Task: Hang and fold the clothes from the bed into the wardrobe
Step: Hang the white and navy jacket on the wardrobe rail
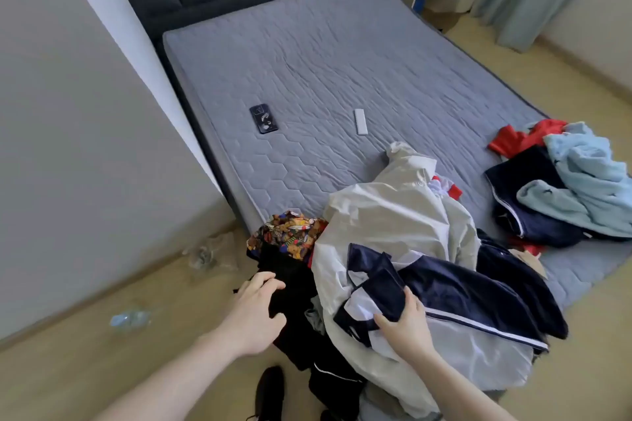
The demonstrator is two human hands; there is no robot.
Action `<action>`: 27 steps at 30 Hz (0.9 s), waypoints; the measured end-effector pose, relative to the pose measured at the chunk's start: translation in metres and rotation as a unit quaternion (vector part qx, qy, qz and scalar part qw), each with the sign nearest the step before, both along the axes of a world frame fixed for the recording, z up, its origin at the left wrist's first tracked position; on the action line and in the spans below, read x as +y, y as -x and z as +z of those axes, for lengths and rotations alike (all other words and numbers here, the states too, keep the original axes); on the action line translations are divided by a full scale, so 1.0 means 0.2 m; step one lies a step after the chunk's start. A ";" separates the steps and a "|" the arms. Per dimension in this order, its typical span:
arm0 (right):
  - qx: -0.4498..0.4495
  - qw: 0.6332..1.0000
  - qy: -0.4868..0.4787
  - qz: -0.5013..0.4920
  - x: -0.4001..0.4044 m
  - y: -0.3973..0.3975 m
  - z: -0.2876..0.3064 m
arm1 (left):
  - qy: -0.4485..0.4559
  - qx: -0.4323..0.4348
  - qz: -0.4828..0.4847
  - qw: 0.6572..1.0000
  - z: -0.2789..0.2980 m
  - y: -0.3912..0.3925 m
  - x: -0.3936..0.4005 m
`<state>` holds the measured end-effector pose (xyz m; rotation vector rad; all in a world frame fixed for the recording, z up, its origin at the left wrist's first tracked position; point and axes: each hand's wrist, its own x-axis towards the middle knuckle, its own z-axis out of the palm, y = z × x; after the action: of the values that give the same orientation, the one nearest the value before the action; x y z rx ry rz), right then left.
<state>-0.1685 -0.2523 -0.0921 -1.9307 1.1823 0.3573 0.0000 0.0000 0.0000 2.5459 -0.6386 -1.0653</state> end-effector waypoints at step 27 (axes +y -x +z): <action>-0.353 0.917 0.005 0.185 0.41 -0.07 1.47 | 0.213 0.009 0.030 0.977 0.55 -0.02 0.18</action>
<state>-0.1545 -0.1700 0.2018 -2.0273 0.3470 -0.1611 0.0043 0.0366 0.1098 2.1678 -0.6943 -0.8242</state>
